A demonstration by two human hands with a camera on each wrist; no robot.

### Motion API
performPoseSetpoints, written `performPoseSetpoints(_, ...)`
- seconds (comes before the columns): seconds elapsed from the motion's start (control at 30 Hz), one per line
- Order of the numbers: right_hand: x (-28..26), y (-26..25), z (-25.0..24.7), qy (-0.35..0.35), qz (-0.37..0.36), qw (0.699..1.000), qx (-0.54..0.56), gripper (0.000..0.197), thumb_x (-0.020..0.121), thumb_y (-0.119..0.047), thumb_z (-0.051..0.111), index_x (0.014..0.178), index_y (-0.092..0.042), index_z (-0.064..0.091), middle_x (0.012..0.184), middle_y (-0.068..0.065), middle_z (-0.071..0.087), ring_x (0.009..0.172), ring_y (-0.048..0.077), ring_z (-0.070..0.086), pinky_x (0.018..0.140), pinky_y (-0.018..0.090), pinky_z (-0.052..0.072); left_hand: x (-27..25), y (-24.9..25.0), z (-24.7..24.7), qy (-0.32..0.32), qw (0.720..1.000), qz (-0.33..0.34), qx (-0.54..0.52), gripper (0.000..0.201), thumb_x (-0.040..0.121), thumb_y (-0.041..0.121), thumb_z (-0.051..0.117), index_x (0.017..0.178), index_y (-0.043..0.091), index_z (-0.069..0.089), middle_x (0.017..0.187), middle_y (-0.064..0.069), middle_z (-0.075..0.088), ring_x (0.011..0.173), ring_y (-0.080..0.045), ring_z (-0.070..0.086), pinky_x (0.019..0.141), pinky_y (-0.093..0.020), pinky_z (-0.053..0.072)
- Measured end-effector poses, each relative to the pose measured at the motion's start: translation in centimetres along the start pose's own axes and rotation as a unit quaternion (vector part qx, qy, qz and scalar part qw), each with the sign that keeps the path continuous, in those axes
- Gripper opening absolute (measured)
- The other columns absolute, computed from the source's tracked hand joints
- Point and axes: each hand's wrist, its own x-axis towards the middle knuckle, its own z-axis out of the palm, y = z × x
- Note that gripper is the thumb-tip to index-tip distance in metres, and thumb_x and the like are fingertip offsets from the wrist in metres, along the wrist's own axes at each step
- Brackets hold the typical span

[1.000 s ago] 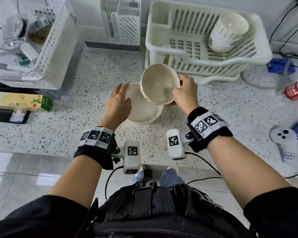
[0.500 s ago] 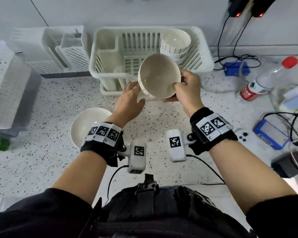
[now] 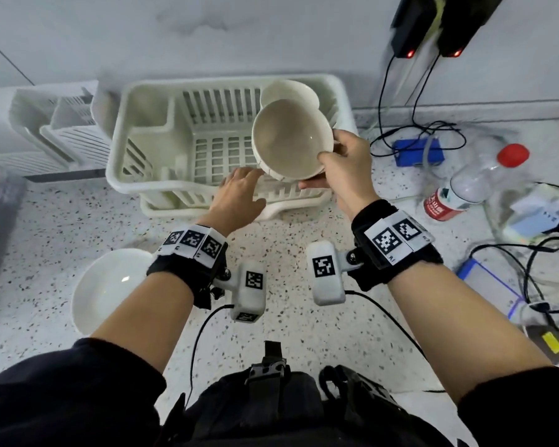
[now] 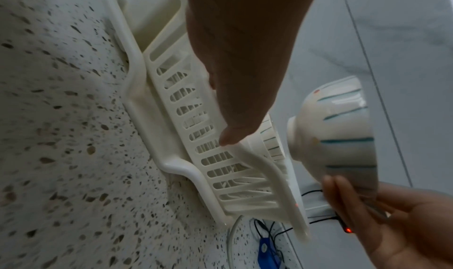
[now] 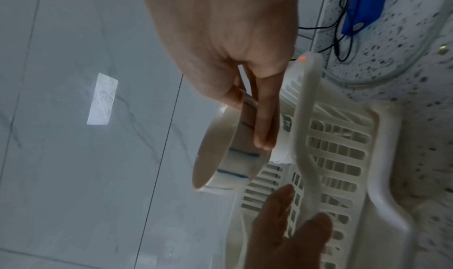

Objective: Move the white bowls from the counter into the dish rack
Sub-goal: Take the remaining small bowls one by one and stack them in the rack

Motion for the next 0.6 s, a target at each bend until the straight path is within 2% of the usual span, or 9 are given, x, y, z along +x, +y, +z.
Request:
performPoseSetpoints(0.1, 1.8, -0.7, 0.7, -0.001, 0.013, 1.0, 0.01, 0.03, 0.084, 0.013, 0.041, 0.097, -0.008, 0.059, 0.092, 0.006, 0.055, 0.053, 0.023, 0.069, 0.051, 0.042, 0.061, 1.3, -0.6, -0.2, -0.029, 1.0, -0.007, -0.008, 0.054, 0.084, 0.018, 0.059, 0.135, 0.013, 0.04, 0.143, -0.012, 0.041, 0.128, -0.029, 0.044, 0.11, -0.046, 0.035)
performPoseSetpoints(0.2, 3.9, -1.3, 1.7, 0.005, 0.025, 1.0, 0.013, 0.031, 0.085, 0.012, 0.041, 0.1, -0.011, 0.056, 0.094, 0.005, 0.056, 0.062, 0.032, 0.07, 0.049, 0.039, 0.061, 2.7, -1.4, -0.6, -0.042, 0.999, -0.019, -0.029, 0.055, 0.082, 0.019, 0.063, 0.133, 0.017, 0.043, 0.14, -0.009, 0.046, 0.122, -0.026, 0.049, 0.101, -0.039, 0.041)
performPoseSetpoints(0.33, 7.4, -1.0, 3.1, 0.032, 0.042, 0.998, 0.021, 0.032, 0.083, 0.011, 0.042, 0.106, -0.005, 0.058, 0.112, 0.018, 0.058, 0.066, 0.039, 0.071, 0.047, 0.031, 0.059, 4.2, -2.5, -0.8, -0.075, 0.996, -0.02, -0.047, 0.067, 0.074, 0.024, 0.072, 0.133, 0.02, 0.043, 0.141, -0.005, 0.046, 0.125, -0.023, 0.047, 0.103, -0.04, 0.04)
performPoseSetpoints(0.4, 9.1, -0.7, 3.7, 0.051, 0.049, 0.997, 0.024, 0.034, 0.082, 0.011, 0.042, 0.109, -0.002, 0.059, 0.115, 0.02, 0.056, 0.061, 0.038, 0.071, 0.049, 0.033, 0.06, 4.7, -2.9, -0.8, -0.087, 0.995, -0.021, -0.05, 0.072, 0.07, 0.025, 0.075, 0.134, 0.019, 0.042, 0.141, -0.005, 0.046, 0.125, -0.023, 0.047, 0.105, -0.041, 0.041)
performPoseSetpoints(0.5, 10.9, -0.5, 4.1, 0.077, 0.044, 0.996, 0.027, 0.027, 0.081, 0.012, 0.042, 0.097, -0.001, 0.06, 0.106, 0.02, 0.058, 0.053, 0.034, 0.069, 0.048, 0.034, 0.059, 5.2, -3.2, -0.7, -0.099, 0.994, -0.008, -0.049, 0.078, 0.066, 0.025, 0.078, 0.134, 0.019, 0.041, 0.141, -0.004, 0.045, 0.124, -0.022, 0.047, 0.105, -0.039, 0.04)
performPoseSetpoints(0.6, 12.6, -0.3, 4.2, 0.098, 0.044, 0.994, 0.022, 0.025, 0.081, 0.013, 0.041, 0.092, 0.002, 0.061, 0.093, 0.017, 0.06, 0.05, 0.032, 0.067, 0.044, 0.031, 0.058, 5.7, -3.3, -0.5, -0.107, 0.993, 0.0, -0.052, 0.078, 0.065, 0.024, 0.078, 0.134, 0.02, 0.041, 0.141, -0.001, 0.044, 0.123, -0.019, 0.048, 0.104, -0.035, 0.039)
